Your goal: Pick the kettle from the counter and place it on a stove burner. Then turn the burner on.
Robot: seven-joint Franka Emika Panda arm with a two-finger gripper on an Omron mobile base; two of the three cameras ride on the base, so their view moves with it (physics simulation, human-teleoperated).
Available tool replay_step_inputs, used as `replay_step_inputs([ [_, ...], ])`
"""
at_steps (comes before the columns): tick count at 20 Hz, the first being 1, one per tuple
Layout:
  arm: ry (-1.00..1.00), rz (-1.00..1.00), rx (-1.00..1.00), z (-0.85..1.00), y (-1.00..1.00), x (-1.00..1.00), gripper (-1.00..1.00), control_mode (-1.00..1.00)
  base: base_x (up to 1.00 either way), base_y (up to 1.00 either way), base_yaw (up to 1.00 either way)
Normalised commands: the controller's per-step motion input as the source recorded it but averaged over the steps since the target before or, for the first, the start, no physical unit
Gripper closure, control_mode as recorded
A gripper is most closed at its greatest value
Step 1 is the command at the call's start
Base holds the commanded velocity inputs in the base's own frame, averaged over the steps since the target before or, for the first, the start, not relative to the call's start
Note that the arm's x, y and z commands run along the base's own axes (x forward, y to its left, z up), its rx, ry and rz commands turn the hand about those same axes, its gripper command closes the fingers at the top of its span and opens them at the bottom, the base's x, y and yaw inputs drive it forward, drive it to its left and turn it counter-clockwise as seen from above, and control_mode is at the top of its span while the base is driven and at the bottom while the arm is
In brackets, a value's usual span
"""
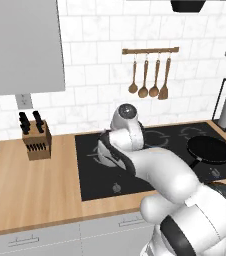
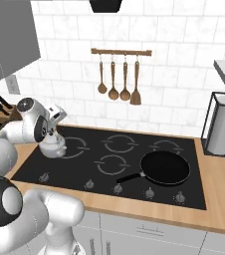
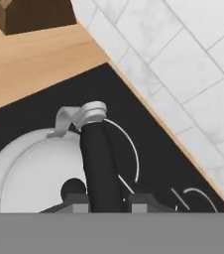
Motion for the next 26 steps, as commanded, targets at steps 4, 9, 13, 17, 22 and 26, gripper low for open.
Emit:
replay_step_inputs([
  [4, 0.16, 0.04, 0.17, 0.21, -0.25, 0.35, 1.0, -1.0, 0.0, 0.0, 0.0],
  [9, 0.0, 0.0, -0.04, -0.01, 0.0, 0.18, 1.0, -1.0, 0.0, 0.0, 0.0],
  [13, -0.01, 0.0, -0.06, 0.0, 0.0, 0.39, 1.0, -1.0, 0.0, 0.0, 0.0],
  [17, 0.01, 0.0, -0.01, 0.0, 0.0, 0.16, 1.0, -1.0, 0.0, 0.0, 0.0],
  [22, 0.0, -0.01, -0.01, 0.0, 0.0, 0.48, 1.0, -1.0, 0.0, 0.0, 0.0],
  [26, 0.0, 0.0, 0.0, 0.0, 0.0, 0.61, 1.0, -1.0, 0.0, 0.0, 0.0],
])
